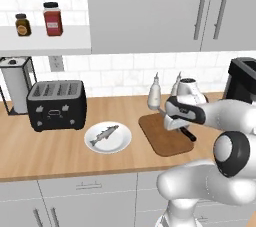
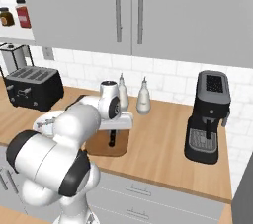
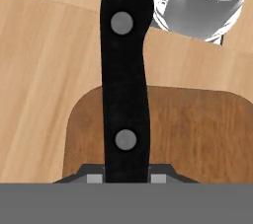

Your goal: Pick up the knife from the drawer and place it on the cutting board. Then place the meat from the plate to the cutting board.

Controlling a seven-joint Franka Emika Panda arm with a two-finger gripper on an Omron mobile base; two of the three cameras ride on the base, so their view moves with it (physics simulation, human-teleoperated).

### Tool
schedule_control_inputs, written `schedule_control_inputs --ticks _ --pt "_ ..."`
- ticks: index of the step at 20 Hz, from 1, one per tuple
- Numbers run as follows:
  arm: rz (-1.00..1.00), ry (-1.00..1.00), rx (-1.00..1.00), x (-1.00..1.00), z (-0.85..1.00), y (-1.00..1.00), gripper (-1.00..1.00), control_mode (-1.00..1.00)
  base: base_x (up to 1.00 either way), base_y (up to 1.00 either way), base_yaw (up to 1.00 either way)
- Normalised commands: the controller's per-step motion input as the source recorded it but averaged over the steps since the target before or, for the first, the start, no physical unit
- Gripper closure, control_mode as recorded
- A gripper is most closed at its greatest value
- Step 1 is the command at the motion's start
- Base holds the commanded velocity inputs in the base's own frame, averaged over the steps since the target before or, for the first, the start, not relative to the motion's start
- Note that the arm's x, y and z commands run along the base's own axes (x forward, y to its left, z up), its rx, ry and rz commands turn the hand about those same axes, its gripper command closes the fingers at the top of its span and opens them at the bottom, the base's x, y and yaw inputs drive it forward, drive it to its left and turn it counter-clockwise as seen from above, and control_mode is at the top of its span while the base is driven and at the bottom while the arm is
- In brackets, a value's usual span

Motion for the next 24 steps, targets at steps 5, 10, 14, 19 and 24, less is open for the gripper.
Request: schedule_control_inputs --ticks 5,10,14,19,24 --pt "0.00 0.00 0.00 0.17 -0.36 0.00 1.00 -1.00 0.00 0.00 0.00" --pt "0.00 0.00 0.00 0.04 -0.37 -0.01 1.00 -1.00 0.00 0.00 0.00" --pt "0.00 0.00 0.00 0.00 -0.29 -0.12 1.00 -1.00 0.00 0.00 0.00" --pt "0.00 0.00 0.00 0.05 -0.18 -0.15 1.00 -1.00 0.00 0.00 0.00" --pt "-0.01 -0.06 0.00 0.13 -0.02 -0.04 1.00 -1.00 0.00 0.00 0.00"
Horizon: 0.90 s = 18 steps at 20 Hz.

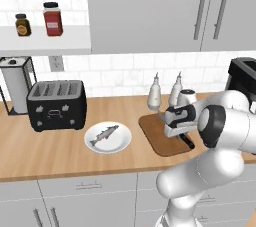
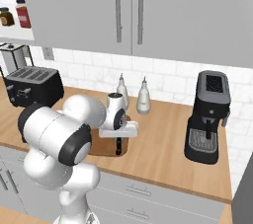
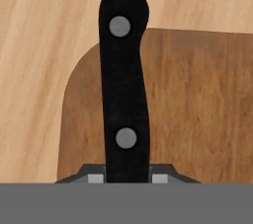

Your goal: Pick up the knife from the drawer and place it on the cutting board. Then place the meat from the plate to the cutting board.

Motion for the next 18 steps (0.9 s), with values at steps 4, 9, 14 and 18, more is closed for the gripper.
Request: schedule_control_inputs --ticks 4,9,14,18 --pt "-0.07 -0.09 0.00 0.14 0.00 0.08 1.00 -1.00 0.00 0.00 0.00" --pt "-0.05 -0.05 0.00 0.04 -0.05 0.12 -1.00 -1.00 0.00 0.00 0.00" --pt "0.00 -0.02 0.00 0.00 0.00 0.01 -1.00 -1.00 0.00 0.00 0.00" --pt "0.00 -0.03 0.00 -0.15 0.17 0.02 -1.00 -1.00 0.00 0.00 0.00"
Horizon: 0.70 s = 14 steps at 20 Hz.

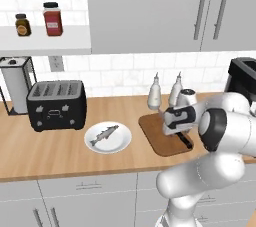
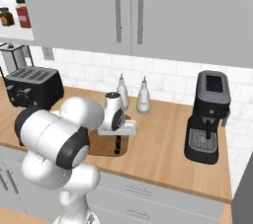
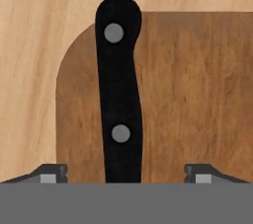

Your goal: Pick up the knife from the drawer and place it on the cutting board. Then place the meat from the plate to the cutting board.

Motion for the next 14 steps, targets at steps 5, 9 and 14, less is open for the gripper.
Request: schedule_control_inputs --ticks 5,9,14 --pt "0.00 -0.04 0.00 -0.34 0.68 0.26 -1.00 -1.00 0.00 0.00 0.00" --pt "0.00 0.00 0.00 -0.24 0.56 0.60 -1.00 -1.00 0.00 0.00 0.00" --pt "-0.02 0.00 0.00 -0.13 0.24 0.70 -1.00 -1.00 0.00 0.00 0.00"
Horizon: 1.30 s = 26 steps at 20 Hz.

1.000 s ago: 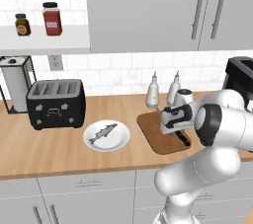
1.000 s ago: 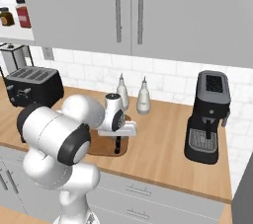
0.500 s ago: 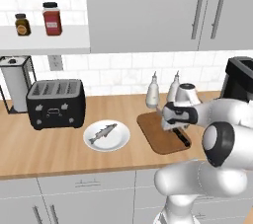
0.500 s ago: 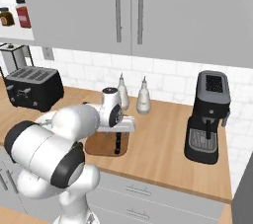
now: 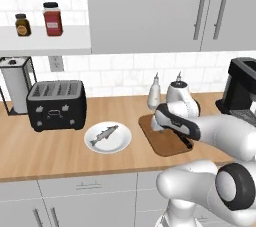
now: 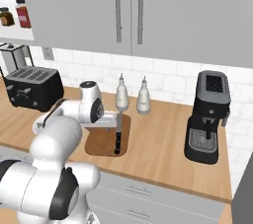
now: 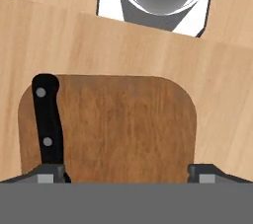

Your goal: Pick up the knife from the drawer and place it on the cutting board. Then place the meat from the plate to the cutting board.

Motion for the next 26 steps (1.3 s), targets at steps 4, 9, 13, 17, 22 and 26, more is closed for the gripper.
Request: schedule_control_inputs --ticks 4,9,13,17,22,26 --pt "-0.05 0.00 0.03 -0.01 0.17 0.74 -1.00 -1.00 0.00 0.00 0.00" --pt "-0.11 0.03 0.08 0.00 0.16 0.72 -1.00 -1.00 0.00 0.00 0.00" --pt "-0.16 0.01 0.07 0.00 0.05 0.68 -1.00 -1.00 0.00 0.00 0.00" --pt "-0.20 0.04 0.11 0.00 0.07 0.65 -1.00 -1.00 0.00 0.00 0.00" --pt "-0.24 0.06 0.09 0.15 0.00 0.52 -1.00 -1.00 0.00 0.00 0.00" --pt "-0.19 0.10 0.11 0.28 0.00 0.28 -1.00 -1.00 0.00 0.00 0.00"
